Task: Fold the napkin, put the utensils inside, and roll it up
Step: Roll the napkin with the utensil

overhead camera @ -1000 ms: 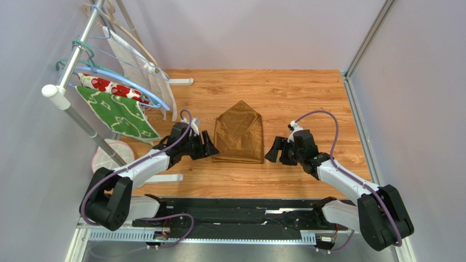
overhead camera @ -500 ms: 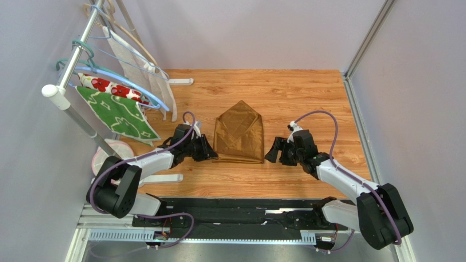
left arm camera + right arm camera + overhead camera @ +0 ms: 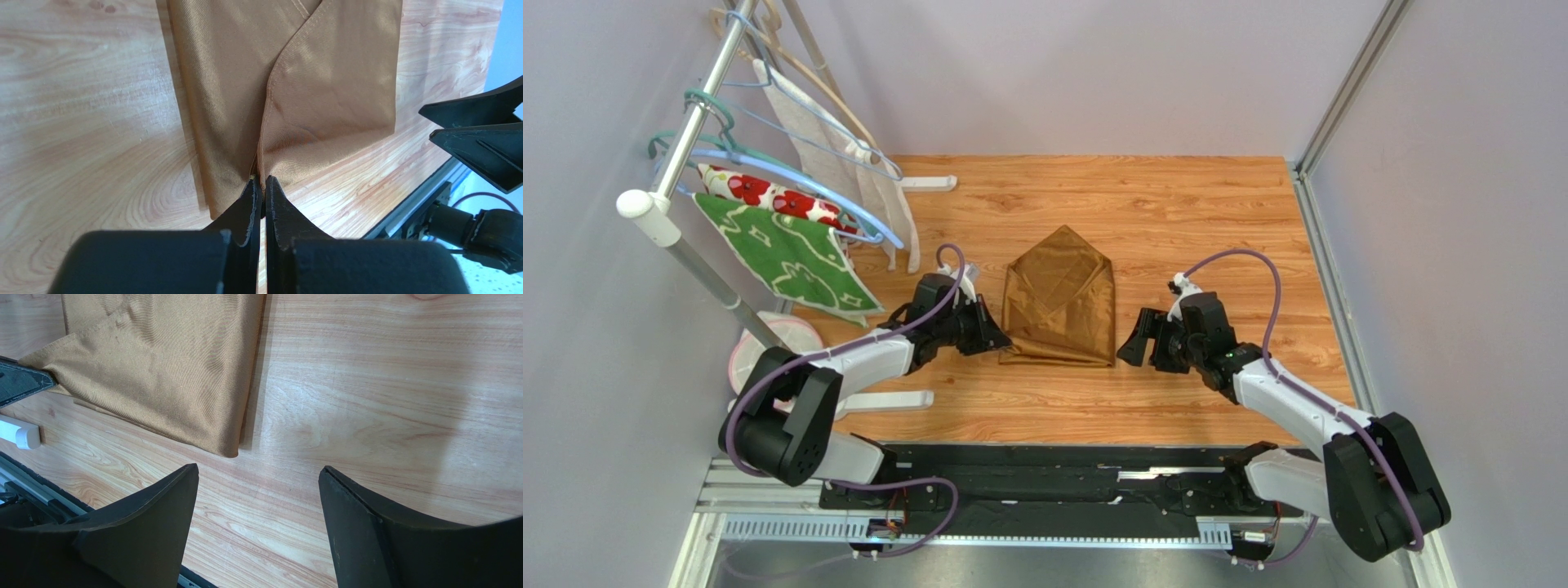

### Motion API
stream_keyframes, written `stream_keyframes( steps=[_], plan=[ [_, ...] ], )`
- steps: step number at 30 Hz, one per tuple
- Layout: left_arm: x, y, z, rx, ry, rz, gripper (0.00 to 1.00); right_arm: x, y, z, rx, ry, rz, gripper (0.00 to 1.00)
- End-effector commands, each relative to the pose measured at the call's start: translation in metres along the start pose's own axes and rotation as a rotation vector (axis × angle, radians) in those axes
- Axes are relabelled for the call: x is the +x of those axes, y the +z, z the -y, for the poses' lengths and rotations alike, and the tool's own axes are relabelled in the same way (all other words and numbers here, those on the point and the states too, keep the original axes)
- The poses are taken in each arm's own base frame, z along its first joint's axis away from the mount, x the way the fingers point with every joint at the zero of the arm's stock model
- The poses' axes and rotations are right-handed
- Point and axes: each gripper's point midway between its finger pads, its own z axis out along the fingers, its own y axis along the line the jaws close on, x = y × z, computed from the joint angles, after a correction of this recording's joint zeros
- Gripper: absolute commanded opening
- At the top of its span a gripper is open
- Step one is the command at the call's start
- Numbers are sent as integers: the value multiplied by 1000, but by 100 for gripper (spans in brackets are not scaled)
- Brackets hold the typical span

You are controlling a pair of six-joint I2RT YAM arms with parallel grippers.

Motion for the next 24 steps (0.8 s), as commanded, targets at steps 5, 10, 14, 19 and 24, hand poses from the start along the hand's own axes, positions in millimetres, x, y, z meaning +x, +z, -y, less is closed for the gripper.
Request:
stream_keyframes(
  steps=[5,10,14,19,24],
  plan=[
    [0,1,-4,-6,70,1,9,-11,-4,-10,-35,-27,34,76],
    [6,-5,-13,-61,56,-14,49,-34,-19,-38,-92,-185,95,76],
    [0,-20,-12,-94,67,29,74,-50,-30,-69,-123,-398,162,76],
    [-2,-31,-12,-116,48,58,84,-59,-24,-96,-75,-683,269,77],
    [-9,-34,-11,-109,35,100,85,-50,-1,-126,-93,-920,323,76]
  ],
)
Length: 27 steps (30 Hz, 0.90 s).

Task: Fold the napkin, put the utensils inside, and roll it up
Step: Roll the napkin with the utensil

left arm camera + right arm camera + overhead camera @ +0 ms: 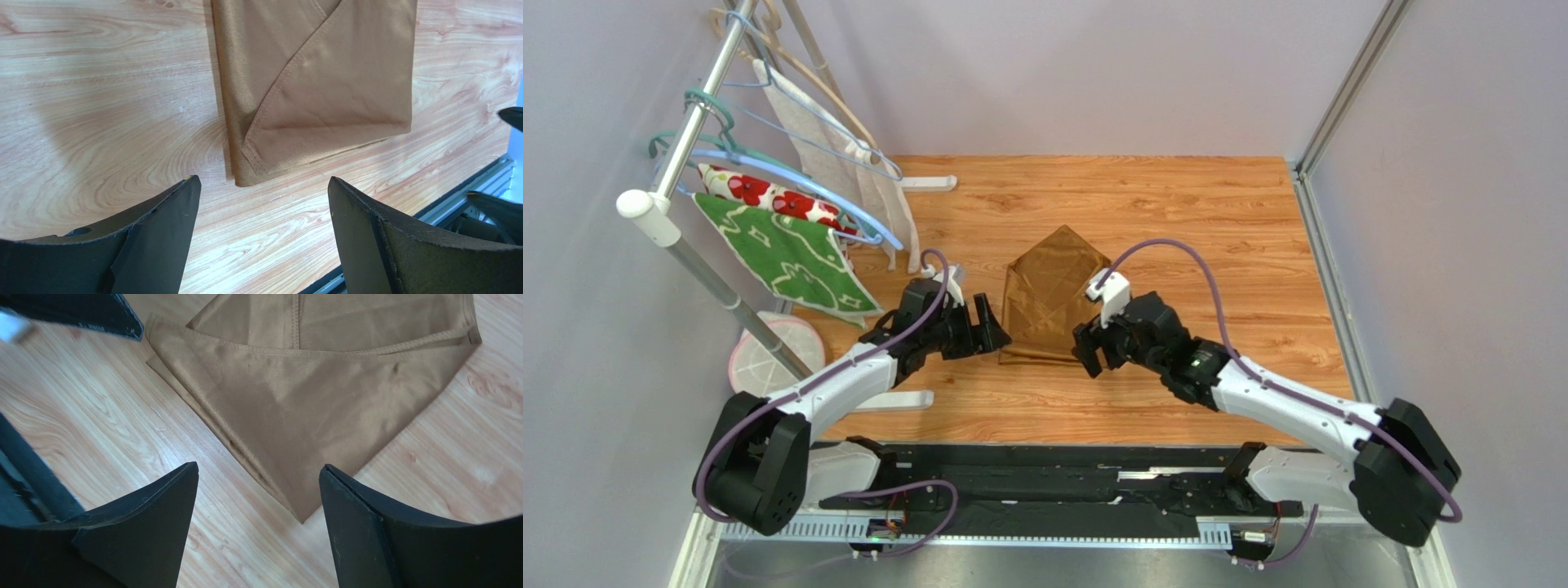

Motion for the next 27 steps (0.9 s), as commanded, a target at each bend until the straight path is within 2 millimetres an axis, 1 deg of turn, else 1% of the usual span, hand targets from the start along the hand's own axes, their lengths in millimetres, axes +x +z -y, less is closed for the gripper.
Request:
stream_keyframes(
  steps=[1,2,3,4,5,6,7,8,14,16,18,21,22,23,24,25,27],
  plan=[
    [-3,-1,-5,-19,-25,17,85,-25,27,2,82,-282,80,76],
    [-3,1,-6,-18,-29,12,85,-20,33,-9,65,-326,66,76],
    [-5,2,-5,-7,-34,13,85,-20,38,-14,67,-358,65,75],
    [-5,2,-6,-6,-38,13,85,-18,42,-13,91,-423,57,75],
    [-5,3,-6,-5,-41,9,85,-7,50,-22,76,-470,29,75],
    [-7,4,-5,3,-41,13,85,-7,54,-24,84,-500,37,75],
    [-6,4,-5,3,-39,12,85,-3,58,-24,90,-538,23,74],
    [-6,5,-6,2,-40,8,85,4,62,-29,79,-567,4,74],
    [-11,6,-7,5,-29,1,85,21,72,-42,62,-675,-28,73],
    [-12,6,-7,9,-24,-1,85,30,77,-40,74,-702,-52,73],
    [-12,6,-8,10,-24,-4,85,35,82,-37,92,-721,-68,72],
    [-14,6,-9,11,-24,-3,85,36,86,-36,106,-746,-66,70],
    [-13,5,-9,11,-23,-6,85,40,88,-34,115,-758,-77,69],
    [-13,5,-9,13,-22,-8,85,38,90,-34,127,-764,-68,68],
    [-14,5,-10,11,-23,-6,85,38,90,-29,154,-783,-70,66],
    [-13,5,-10,10,-20,-7,85,42,92,-28,163,-795,-80,65],
    [-14,4,-10,13,-19,-7,85,43,95,-25,178,-812,-80,62]
  ],
)
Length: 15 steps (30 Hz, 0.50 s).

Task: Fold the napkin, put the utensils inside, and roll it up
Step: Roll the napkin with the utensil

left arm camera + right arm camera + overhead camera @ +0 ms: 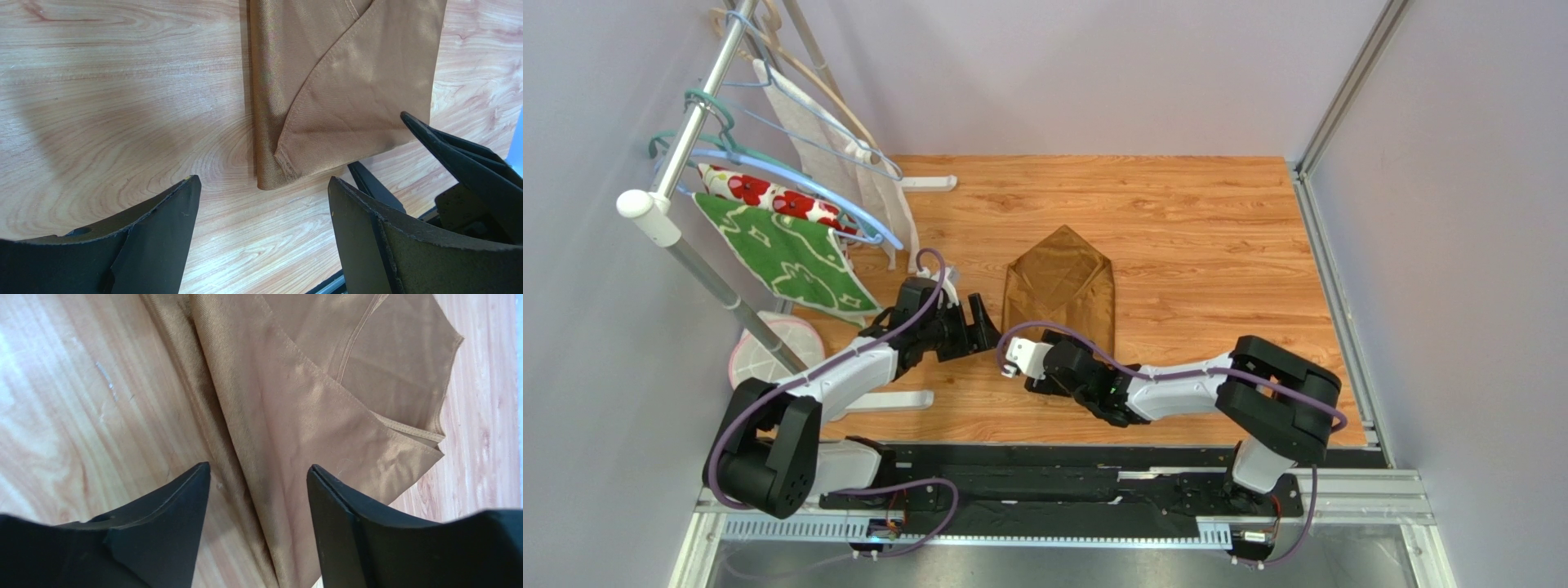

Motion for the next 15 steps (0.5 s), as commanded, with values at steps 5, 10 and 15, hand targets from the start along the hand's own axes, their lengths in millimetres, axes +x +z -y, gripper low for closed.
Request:
stream_keyframes(
  steps=[5,10,15],
  plan=[
    [-16,-4,10,41,38,26,85,-6,16,4,77,-74,1,47],
    [-18,-5,7,33,43,25,85,-3,15,-6,56,-87,-20,28],
    [-18,-7,6,32,42,26,85,-2,14,-18,-1,-86,-45,14]
  ],
)
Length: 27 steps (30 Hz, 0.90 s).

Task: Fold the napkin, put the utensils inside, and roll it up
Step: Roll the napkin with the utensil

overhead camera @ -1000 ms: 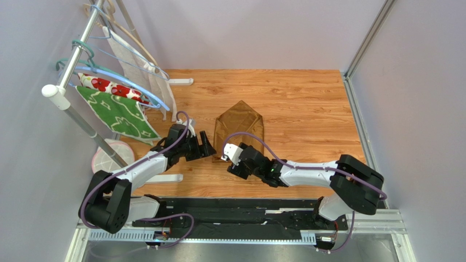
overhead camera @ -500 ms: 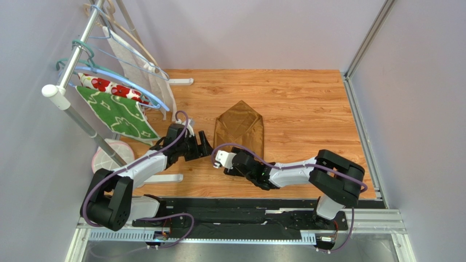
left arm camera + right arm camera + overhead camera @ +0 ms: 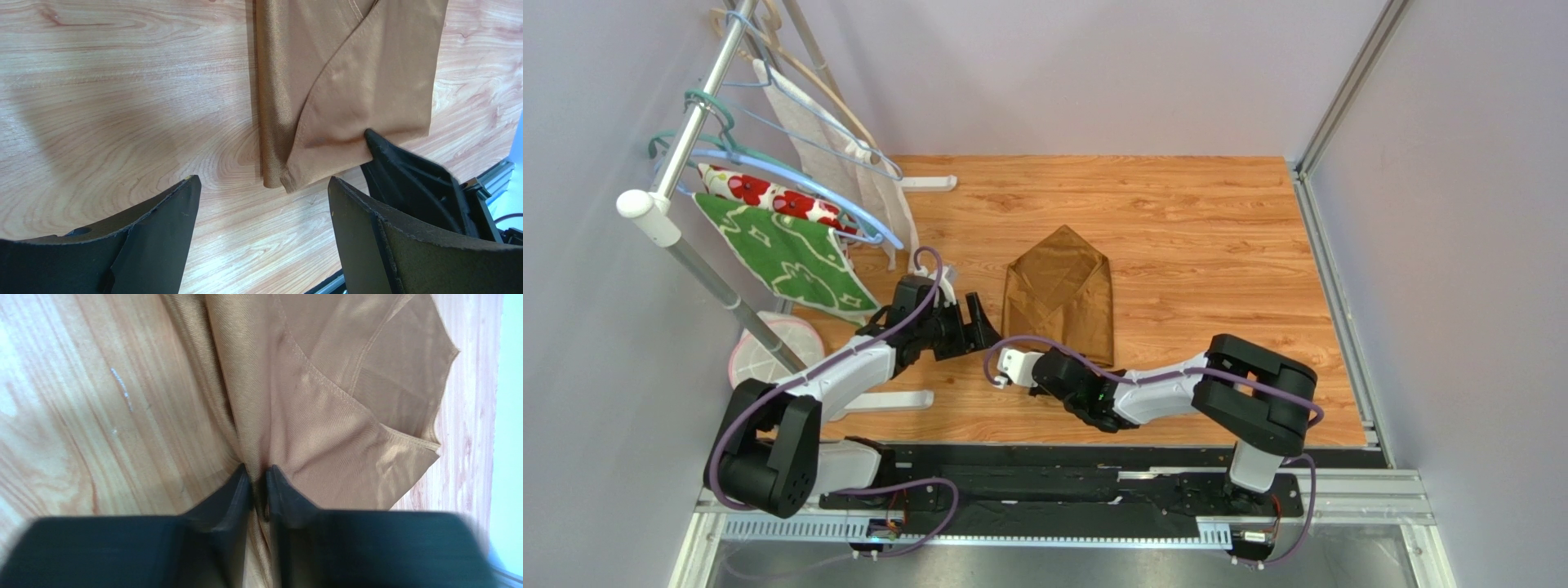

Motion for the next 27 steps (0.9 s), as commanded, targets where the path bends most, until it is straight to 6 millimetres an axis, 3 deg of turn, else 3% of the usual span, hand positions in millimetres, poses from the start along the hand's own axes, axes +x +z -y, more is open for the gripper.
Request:
stream_keyframes(
  steps=[1,4,8,15,27],
  plan=[
    [-16,-5,11,34,37,36,85,-7,2,-8,-47,8,-20,10],
    [-17,-7,10,33,37,44,85,-8,1,-15,-102,20,-53,0],
    [-16,-11,10,31,37,48,85,-5,-6,-23,-168,38,-107,0],
    [-11,-22,7,19,36,74,85,-24,-24,-30,-308,196,-84,0],
    [1,-25,12,71,24,59,86,-38,-39,-27,-522,396,-80,0]
  ],
)
